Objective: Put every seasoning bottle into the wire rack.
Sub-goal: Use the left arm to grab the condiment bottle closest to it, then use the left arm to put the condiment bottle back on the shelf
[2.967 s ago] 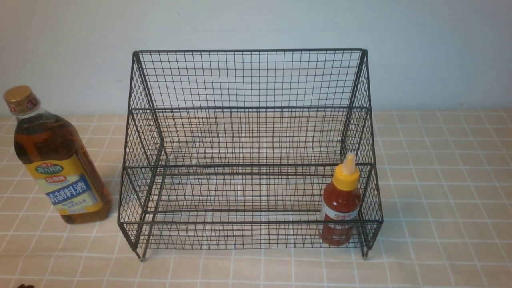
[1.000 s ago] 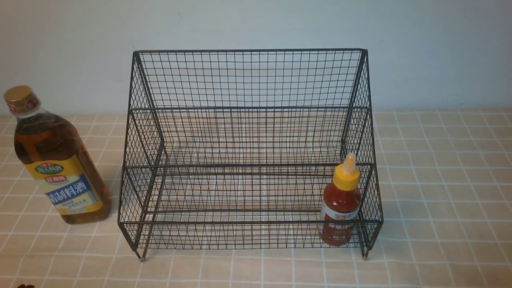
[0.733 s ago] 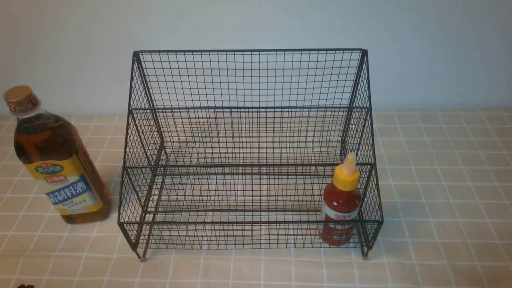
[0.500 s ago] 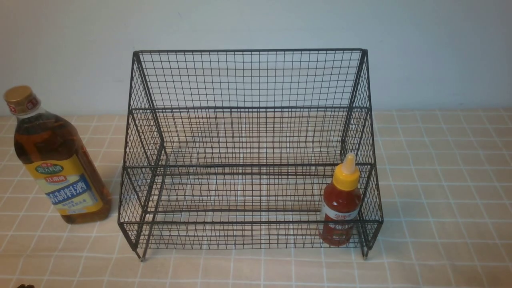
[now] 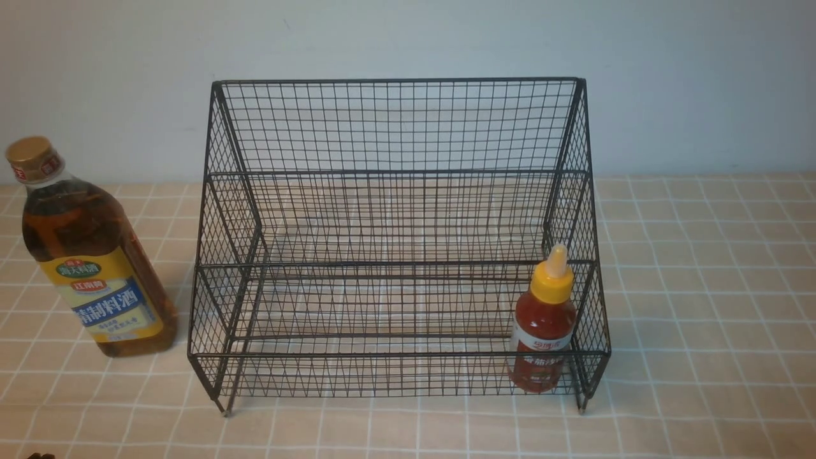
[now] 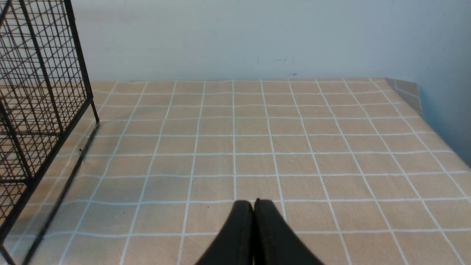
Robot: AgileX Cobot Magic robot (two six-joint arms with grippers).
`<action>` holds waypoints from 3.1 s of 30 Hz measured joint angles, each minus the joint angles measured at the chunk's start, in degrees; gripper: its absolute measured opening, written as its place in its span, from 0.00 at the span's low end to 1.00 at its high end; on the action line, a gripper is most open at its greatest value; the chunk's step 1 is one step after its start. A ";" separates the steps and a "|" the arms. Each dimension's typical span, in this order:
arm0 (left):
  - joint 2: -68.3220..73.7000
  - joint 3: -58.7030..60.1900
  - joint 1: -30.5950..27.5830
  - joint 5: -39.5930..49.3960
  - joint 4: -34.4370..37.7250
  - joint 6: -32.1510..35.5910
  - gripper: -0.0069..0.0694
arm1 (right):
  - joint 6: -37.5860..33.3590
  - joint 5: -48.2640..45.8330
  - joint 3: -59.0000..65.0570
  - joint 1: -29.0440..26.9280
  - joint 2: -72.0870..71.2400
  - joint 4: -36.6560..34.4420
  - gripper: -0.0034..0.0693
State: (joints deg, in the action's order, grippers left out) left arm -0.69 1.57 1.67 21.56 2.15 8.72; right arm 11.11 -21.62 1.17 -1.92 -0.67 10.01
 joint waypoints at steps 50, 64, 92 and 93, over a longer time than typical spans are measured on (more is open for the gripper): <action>77.79 -37.30 0.00 -53.97 28.73 12.75 0.74 | 0.00 -0.06 0.00 0.00 0.00 0.10 0.03; 69.92 -48.34 0.26 -30.70 32.50 21.68 0.48 | 0.00 -0.06 0.00 0.00 0.00 0.10 0.03; 65.13 -61.24 17.50 -32.80 54.80 40.78 0.48 | 0.00 -0.06 0.00 0.00 0.00 0.10 0.03; 66.23 -61.24 18.49 -34.50 55.20 41.13 0.48 | 0.00 -0.06 0.00 0.00 0.00 0.10 0.03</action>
State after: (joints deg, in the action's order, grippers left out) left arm 65.55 -59.67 20.17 -12.94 57.35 49.84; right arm 11.11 -21.67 1.17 -1.92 -0.67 10.10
